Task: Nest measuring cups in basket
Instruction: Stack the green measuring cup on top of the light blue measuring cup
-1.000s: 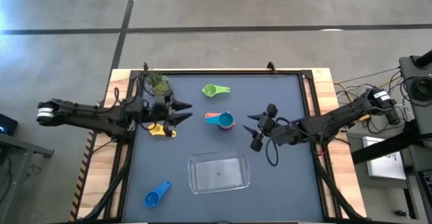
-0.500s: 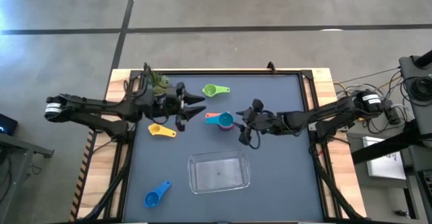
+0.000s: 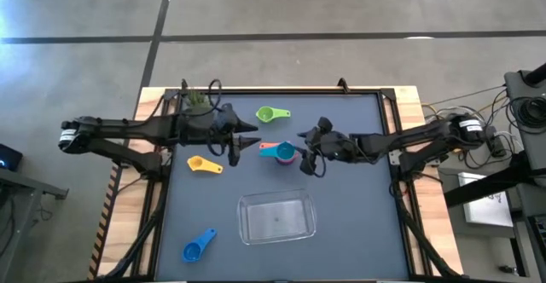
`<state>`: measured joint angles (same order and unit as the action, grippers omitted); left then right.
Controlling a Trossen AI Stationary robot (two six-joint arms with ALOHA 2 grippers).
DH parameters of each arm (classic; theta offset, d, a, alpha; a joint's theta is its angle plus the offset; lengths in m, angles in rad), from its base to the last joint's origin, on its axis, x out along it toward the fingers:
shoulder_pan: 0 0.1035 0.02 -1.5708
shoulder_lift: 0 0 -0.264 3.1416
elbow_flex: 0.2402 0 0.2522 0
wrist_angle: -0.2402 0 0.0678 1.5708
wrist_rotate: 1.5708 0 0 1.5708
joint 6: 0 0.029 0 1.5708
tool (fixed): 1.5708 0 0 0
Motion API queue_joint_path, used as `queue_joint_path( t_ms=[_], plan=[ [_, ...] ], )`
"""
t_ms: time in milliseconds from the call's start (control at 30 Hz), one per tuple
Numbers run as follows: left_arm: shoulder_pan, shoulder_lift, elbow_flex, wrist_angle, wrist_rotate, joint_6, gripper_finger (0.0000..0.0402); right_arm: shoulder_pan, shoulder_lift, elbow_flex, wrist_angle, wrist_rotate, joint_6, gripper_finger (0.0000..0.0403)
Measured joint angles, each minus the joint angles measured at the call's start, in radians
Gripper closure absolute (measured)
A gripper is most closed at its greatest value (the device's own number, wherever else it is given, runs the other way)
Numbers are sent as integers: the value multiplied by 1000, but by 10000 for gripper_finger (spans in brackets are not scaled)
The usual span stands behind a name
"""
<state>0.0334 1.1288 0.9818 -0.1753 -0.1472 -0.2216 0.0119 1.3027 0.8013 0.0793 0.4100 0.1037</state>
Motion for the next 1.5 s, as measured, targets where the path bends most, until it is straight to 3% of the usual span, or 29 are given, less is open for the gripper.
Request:
queue_joint_path(
  t_ms=[167, 467, 667, 867, 1000, 1200, 1500],
  plan=[
    [0, -137, -142, 53, -55, -24, 241, -99, 53, 15, 0, -138, -12, 200],
    [0, -469, -457, 307, -55, -58, 241, -183, 118, 53, -64, -159, -45, 200],
    [0, -634, -579, 316, -54, -79, 241, -183, 116, 56, -94, -156, -88, 200],
    [0, -685, -637, 317, -53, -73, 241, -231, 114, 70, -86, -162, -175, 200],
    [4, -686, -644, 322, -97, 40, 241, -283, 113, 100, -88, -259, -213, 200],
    [4, -661, -638, 322, -169, 64, 241, -359, 113, 129, -86, -389, -258, 200],
    [4, -644, -636, 357, -168, 78, 241, -397, 113, 128, -122, -395, -259, 200]
  ],
)
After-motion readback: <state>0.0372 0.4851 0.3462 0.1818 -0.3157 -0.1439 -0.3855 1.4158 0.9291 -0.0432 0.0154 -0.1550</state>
